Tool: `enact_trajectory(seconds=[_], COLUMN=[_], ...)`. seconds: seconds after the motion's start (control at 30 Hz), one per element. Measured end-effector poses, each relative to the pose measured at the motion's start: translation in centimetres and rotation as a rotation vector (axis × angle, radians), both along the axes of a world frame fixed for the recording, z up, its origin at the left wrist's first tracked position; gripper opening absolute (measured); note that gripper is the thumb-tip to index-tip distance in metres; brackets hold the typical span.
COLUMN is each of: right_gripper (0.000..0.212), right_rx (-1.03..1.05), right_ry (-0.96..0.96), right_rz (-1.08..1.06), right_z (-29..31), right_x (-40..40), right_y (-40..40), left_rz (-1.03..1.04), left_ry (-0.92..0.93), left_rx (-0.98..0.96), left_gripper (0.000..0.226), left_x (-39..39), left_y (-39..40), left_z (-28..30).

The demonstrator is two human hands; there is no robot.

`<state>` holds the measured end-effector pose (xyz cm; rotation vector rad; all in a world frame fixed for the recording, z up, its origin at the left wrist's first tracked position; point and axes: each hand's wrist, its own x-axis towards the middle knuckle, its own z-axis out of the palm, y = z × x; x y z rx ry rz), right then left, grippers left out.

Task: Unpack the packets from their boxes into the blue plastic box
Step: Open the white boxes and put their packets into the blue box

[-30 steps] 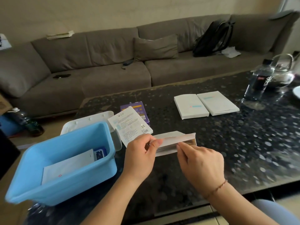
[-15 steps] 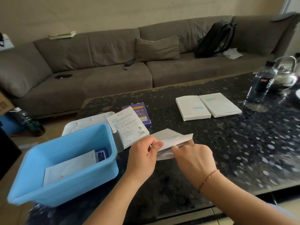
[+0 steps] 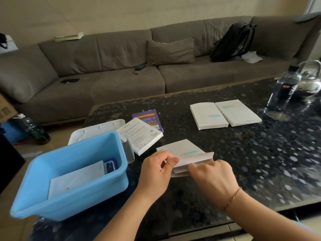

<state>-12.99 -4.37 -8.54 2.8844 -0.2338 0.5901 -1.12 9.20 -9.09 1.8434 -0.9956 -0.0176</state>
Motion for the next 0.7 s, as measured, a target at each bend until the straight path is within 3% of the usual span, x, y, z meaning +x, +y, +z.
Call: enact_trajectory(seconds=[0.2,0.43,0.5,0.6,0.7], right_gripper=[0.014,0.009,0.006,0.025,0.01], right_rx=[-0.09,-0.098,-0.062,0.033,0.182], right_ry=[-0.273,-0.386,-0.435,-0.444,-0.364], right_rz=[0.144,0.279,0.342,0.38,0.299], right_z=[-0.9,-2.0,-1.8,-0.3,1.8], right_x=[-4.6,-7.0,-7.6,-8.2,-7.8], right_y=[-0.2,0.0,0.0,0.2,0.2], left_rz=[-0.011,-0.088,-0.094,-0.146,-0.247], left_ry=[0.078,0.142,0.115,0.048,-0.003], left_rx=[-0.025,-0.015,0.007,0.07,0.187], left_gripper=[0.031,0.033,0.027,0.017,0.023], left_x=[-0.4,-1.6,-2.1,-2.9,-3.1], left_y=[0.3,0.9,1.2,1.8,2.5], left_z=[-0.5,-2.0,-2.8,-4.1,-4.8])
